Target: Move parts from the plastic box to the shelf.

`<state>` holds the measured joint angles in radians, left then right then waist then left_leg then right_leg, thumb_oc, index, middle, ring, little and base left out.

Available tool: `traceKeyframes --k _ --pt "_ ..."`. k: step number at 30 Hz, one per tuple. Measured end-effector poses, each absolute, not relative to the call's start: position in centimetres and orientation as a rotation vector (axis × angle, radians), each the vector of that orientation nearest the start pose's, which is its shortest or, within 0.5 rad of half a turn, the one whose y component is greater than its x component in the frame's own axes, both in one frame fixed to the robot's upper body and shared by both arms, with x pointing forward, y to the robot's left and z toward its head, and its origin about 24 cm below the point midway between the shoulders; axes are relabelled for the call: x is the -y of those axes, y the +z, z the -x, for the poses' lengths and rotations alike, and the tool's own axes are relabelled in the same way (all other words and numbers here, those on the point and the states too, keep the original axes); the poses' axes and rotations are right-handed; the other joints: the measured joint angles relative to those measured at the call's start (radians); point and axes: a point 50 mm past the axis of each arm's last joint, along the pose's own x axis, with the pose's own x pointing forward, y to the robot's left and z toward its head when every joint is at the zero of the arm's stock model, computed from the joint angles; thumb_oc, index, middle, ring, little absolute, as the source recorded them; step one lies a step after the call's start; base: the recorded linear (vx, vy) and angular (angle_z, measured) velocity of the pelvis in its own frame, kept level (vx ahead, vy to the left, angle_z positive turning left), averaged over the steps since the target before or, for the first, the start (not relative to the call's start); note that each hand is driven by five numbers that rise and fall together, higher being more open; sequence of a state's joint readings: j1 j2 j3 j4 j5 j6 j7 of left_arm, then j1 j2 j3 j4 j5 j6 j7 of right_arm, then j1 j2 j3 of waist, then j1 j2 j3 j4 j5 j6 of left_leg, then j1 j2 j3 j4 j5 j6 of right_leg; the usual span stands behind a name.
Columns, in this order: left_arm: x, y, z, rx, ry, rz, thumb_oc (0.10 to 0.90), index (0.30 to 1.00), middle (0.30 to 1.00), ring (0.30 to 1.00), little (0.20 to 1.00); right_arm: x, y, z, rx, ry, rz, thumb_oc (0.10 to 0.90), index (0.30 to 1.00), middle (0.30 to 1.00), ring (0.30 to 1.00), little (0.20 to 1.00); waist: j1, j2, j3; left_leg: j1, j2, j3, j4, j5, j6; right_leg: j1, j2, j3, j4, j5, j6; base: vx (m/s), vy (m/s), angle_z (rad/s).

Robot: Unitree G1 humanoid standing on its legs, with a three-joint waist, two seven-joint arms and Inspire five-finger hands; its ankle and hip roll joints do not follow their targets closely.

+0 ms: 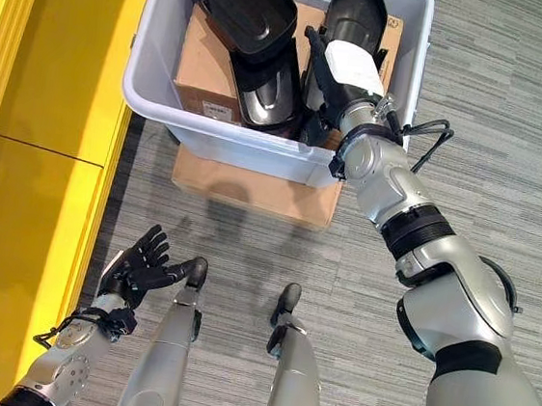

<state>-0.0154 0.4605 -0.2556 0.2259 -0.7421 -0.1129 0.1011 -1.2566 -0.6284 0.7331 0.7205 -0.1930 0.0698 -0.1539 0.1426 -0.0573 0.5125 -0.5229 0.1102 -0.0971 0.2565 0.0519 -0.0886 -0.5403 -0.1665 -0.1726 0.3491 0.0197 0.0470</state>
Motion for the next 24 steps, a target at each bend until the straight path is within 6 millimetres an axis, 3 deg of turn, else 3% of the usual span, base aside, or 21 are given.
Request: traceKeyframes --k 5,9,24 --pt "-20.9 0.4 -24.5 -0.215 0.026 0.241 0.900 1.000 1.000 1.000 1.000 15.2 27.1 -40.8 0.420 -0.041 1.238 0.900 1.000 1.000 1.000 1.000 0.000 0.000 0.000 -0.004 -0.001 0.002 0.000 0.000 0.000 -0.007 -0.002 0.001 0.004 0.000 0.000 0.00 0.000 0.00" --pt "-21.0 0.4 -24.5 -0.214 0.027 0.239 0.900 1.000 1.000 1.000 1.000 16.6 27.2 -41.2 0.381 -0.099 1.248 0.900 1.000 1.000 1.000 1.000 0.000 0.001 0.003 -0.022 -0.003 -0.002 0.003 0.000 0.000 -0.022 -0.002 0.000 0.005 0.000 0.000 0.00 0.000 0.00" --pt "-20.8 0.3 -24.4 -0.217 0.016 0.230 0.900 1.000 1.000 1.000 1.000 17.4 27.0 -41.4 0.352 -0.129 1.256 0.900 1.000 1.000 1.000 1.000 0.002 0.002 0.004 -0.063 -0.010 -0.003 0.020 -0.004 0.003 -0.059 -0.011 -0.001 0.019 -0.001 0.002 0.00 0.000 0.00"
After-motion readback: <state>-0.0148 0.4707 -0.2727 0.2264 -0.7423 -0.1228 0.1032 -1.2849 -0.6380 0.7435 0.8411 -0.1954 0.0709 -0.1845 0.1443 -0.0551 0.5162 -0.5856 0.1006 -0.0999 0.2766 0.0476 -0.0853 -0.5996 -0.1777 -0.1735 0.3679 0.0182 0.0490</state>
